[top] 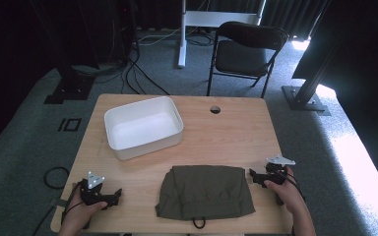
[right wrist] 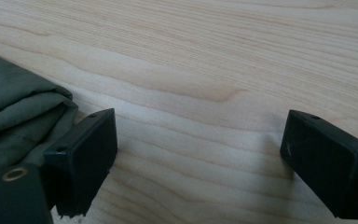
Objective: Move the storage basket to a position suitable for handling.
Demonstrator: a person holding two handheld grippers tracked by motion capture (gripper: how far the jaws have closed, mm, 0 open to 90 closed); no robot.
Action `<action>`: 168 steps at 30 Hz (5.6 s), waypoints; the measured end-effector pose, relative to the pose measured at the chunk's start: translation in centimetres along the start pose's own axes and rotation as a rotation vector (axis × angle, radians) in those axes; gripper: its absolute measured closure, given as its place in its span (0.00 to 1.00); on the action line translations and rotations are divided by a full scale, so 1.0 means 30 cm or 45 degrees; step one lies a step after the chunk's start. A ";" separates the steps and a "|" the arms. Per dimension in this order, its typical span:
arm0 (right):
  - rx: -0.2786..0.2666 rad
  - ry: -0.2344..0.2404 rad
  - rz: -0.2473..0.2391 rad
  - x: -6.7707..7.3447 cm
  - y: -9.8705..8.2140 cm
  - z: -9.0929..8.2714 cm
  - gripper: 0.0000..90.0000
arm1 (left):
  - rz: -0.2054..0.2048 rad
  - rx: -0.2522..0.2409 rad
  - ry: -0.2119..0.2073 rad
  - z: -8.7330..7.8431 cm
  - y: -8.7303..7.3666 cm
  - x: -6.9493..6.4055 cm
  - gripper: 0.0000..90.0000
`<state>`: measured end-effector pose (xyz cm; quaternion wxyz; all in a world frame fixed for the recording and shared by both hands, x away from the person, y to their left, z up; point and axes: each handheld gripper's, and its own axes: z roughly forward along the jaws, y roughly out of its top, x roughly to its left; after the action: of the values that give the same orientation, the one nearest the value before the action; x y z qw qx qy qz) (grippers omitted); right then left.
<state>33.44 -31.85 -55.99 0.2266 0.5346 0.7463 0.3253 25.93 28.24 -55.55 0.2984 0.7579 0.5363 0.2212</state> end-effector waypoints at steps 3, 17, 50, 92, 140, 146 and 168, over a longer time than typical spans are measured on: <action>-0.001 0.001 -0.004 -0.001 0.007 0.007 0.12 | -0.003 -0.011 -0.029 -0.003 -0.001 0.011 0.01; -0.018 -0.016 0.015 0.003 0.083 0.039 0.12 | 0.017 0.004 -0.024 0.008 0.030 0.032 0.01; -0.110 0.155 -0.128 0.256 0.380 0.110 0.12 | -0.008 -0.074 -0.019 -0.014 0.172 0.064 0.01; -0.187 0.265 -0.225 0.635 0.725 0.264 0.16 | -0.229 -0.259 0.045 0.003 0.458 0.174 0.10; -0.006 0.053 -0.150 0.727 0.695 0.401 0.93 | -0.276 -0.125 0.253 0.185 0.526 0.116 0.84; 0.005 0.046 -0.117 0.697 0.682 0.383 0.93 | -0.247 -0.117 0.244 0.194 0.539 0.085 0.84; 0.010 -0.005 -0.028 0.536 0.620 0.315 0.93 | -0.176 -0.114 0.172 0.256 0.608 -0.060 0.84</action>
<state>46.79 -10.32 -48.80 0.2295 0.5280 0.7530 0.3186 42.78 20.39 -48.56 0.3095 0.6884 0.5958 0.2745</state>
